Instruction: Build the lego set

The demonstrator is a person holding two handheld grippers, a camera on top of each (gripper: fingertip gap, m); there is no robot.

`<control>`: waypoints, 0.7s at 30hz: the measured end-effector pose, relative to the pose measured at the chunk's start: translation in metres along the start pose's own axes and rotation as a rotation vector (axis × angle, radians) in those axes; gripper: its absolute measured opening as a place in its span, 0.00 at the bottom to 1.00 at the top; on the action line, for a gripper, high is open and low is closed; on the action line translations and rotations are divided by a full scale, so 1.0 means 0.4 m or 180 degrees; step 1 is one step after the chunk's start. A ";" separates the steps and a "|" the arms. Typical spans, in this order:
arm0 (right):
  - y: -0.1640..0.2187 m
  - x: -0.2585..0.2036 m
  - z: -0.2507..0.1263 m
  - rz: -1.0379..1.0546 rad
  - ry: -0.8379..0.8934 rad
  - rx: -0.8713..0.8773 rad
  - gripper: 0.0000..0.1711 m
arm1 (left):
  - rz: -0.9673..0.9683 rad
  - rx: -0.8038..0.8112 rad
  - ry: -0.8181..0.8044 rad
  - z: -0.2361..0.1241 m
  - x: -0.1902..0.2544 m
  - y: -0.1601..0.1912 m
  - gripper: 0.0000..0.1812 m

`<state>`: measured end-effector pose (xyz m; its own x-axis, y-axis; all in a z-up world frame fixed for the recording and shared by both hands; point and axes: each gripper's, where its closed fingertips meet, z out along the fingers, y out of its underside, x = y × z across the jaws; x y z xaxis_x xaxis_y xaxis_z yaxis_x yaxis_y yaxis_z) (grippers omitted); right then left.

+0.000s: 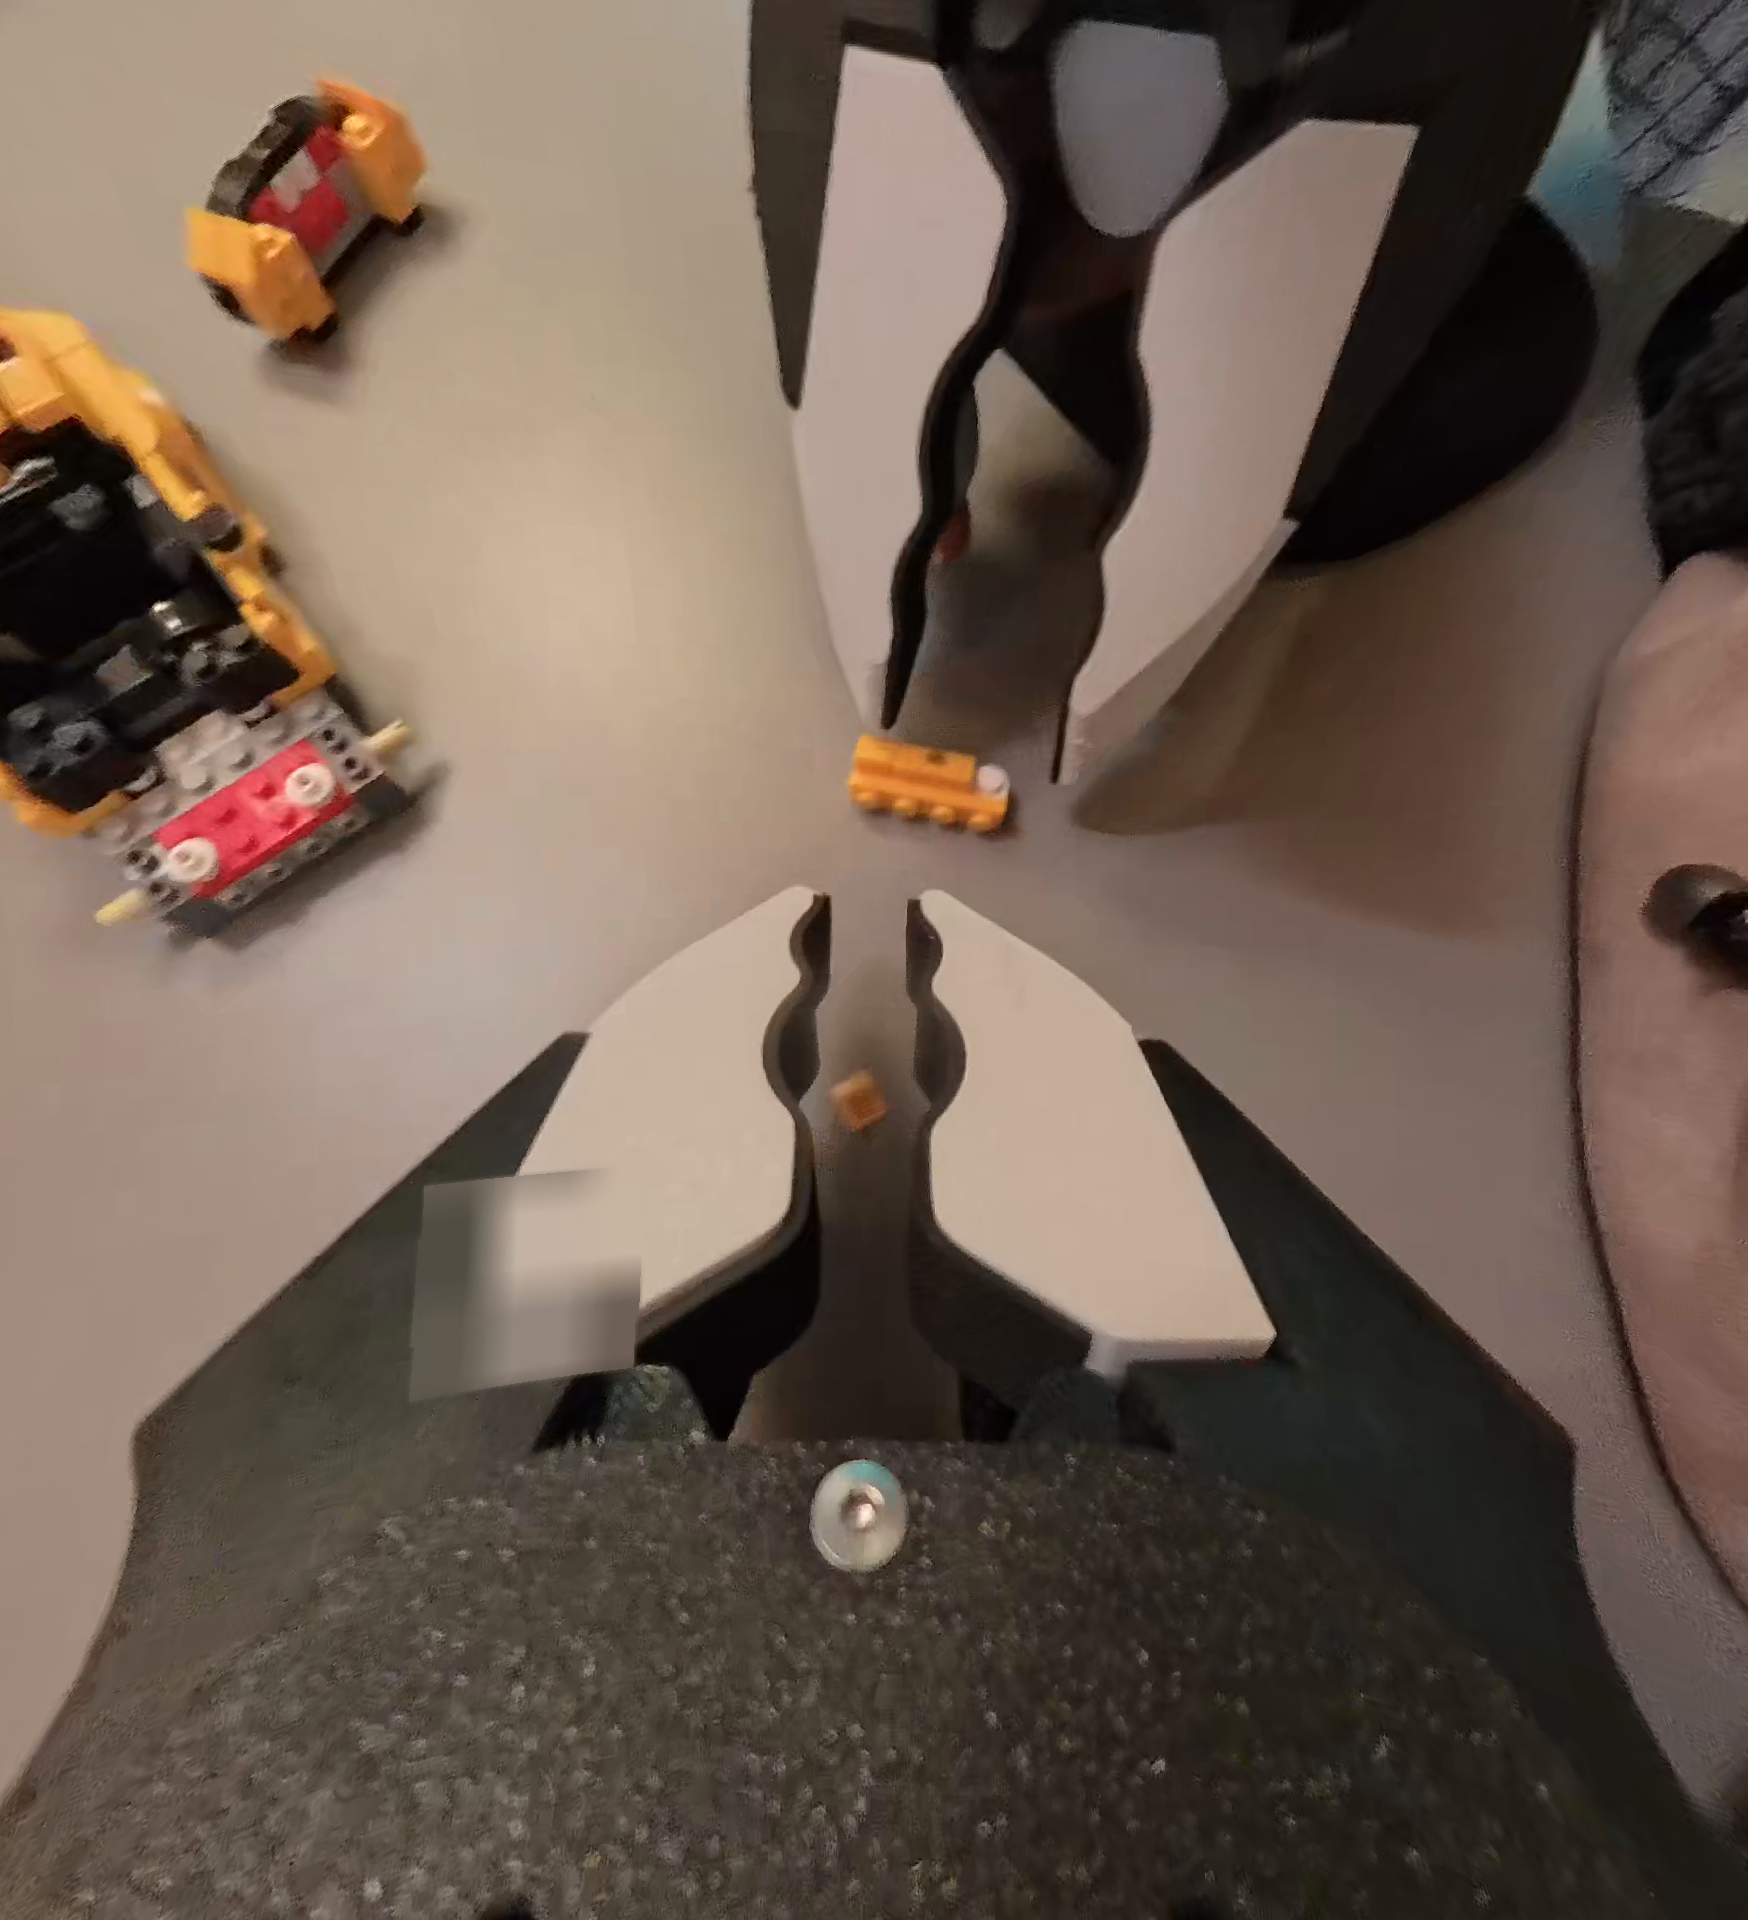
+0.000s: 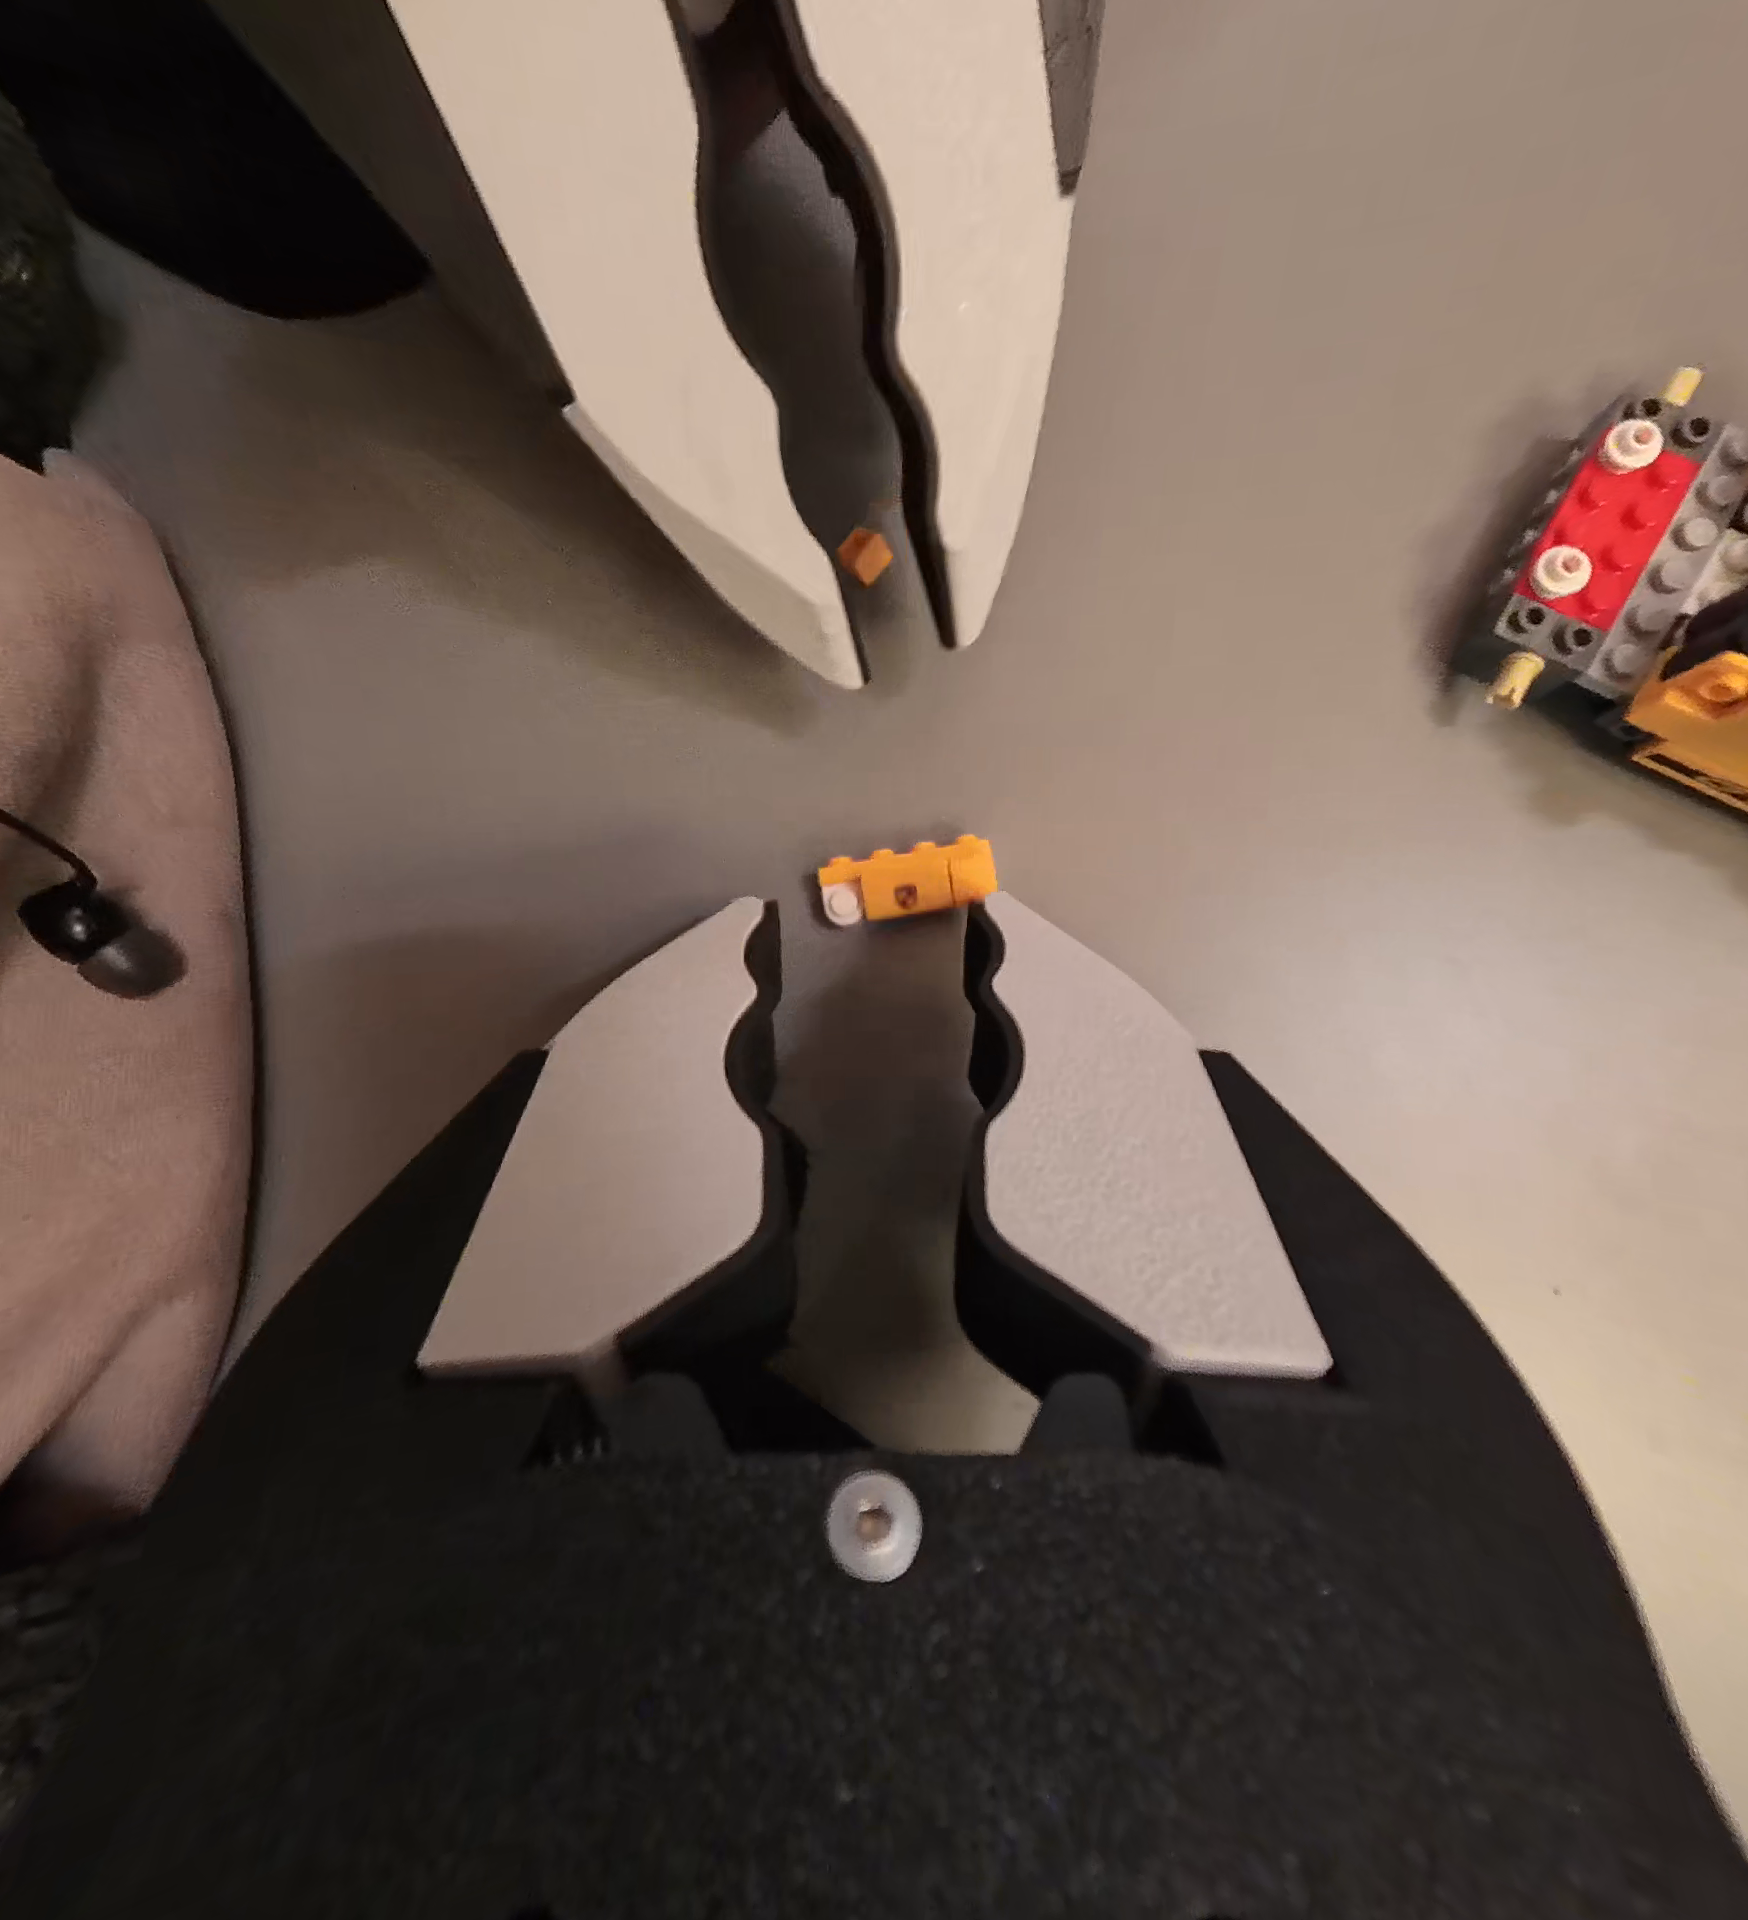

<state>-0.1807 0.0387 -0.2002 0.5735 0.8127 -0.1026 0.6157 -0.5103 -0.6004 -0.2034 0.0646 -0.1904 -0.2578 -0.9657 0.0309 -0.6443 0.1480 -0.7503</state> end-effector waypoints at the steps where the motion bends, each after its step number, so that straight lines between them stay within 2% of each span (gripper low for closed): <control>1: -0.004 0.002 0.004 -0.0009 -0.0001 0.0007 0.20 | 0.0008 -0.0016 -0.0054 -0.007 -0.010 0.006 0.08; 9: -0.029 0.046 0.009 -0.0122 0.0124 0.0001 0.19 | -0.0012 -0.0188 -0.0100 -0.056 -0.045 0.076 0.09; 14: -0.007 0.010 0.000 -0.0225 0.0027 -0.0150 0.18 | 0.0094 -0.0288 -0.0026 -0.051 -0.032 0.092 0.09; 21: -0.008 0.041 0.022 -0.0432 0.0266 -0.0259 0.10 | 0.0174 -0.0337 0.0016 -0.041 -0.021 0.096 0.07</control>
<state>-0.1779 0.0563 -0.2067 0.5230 0.8512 0.0435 0.7303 -0.4212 -0.5378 -0.2380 0.0819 -0.2086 -0.2981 -0.9545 -0.0047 -0.7016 0.2225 -0.6769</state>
